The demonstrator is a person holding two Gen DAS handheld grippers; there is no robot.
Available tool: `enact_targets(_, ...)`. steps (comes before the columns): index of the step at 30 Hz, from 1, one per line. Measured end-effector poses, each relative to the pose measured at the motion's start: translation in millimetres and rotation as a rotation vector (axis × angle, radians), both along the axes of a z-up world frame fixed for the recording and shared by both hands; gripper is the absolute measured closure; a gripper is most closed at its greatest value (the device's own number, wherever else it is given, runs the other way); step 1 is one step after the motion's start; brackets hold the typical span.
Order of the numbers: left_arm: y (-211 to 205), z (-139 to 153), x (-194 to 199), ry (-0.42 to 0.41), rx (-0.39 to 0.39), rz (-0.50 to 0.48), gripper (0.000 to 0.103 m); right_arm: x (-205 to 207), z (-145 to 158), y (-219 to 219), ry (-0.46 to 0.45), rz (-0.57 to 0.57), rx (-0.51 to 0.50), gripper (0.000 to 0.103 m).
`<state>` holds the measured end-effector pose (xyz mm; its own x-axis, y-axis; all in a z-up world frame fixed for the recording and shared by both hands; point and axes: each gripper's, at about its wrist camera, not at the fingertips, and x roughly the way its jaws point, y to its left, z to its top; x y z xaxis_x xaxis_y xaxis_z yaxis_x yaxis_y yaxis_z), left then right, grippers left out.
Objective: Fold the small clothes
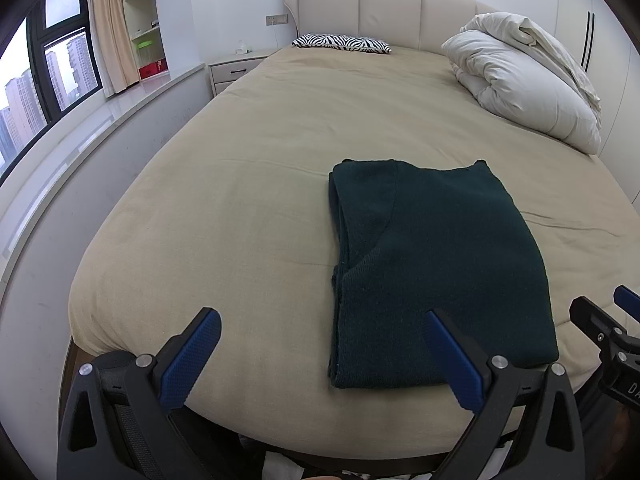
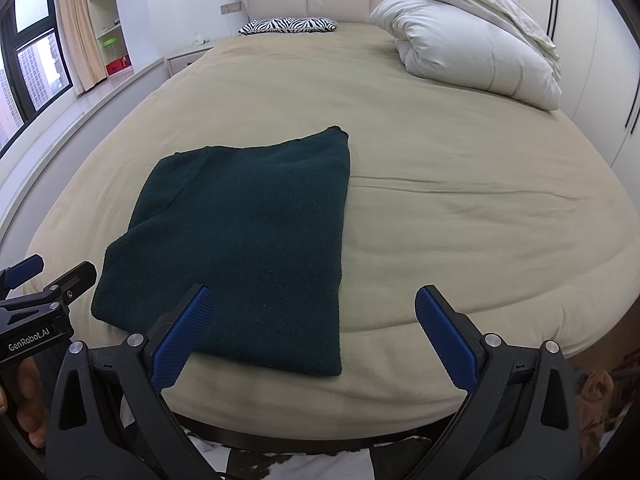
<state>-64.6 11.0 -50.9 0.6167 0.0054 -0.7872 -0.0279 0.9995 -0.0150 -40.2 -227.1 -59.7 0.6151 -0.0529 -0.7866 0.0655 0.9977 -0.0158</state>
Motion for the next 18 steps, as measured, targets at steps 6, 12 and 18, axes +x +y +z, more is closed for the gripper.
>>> enact_targets(6, 0.1, 0.1, 0.2, 0.000, 0.001, -0.001, 0.000, 0.7, -1.2, -0.8, 0.002, 0.001, 0.002, 0.000)
enact_targets(12, 0.3, 0.3, 0.3, 0.000, 0.001, -0.001, 0.000, 1.2, -2.5, -0.1, 0.004, 0.001, 0.003, 0.000)
enact_targets(18, 0.2, 0.3, 0.3, 0.001, 0.001, -0.001, 0.000, 1.2, -3.2, 0.1, 0.004, 0.002, 0.003, 0.000)
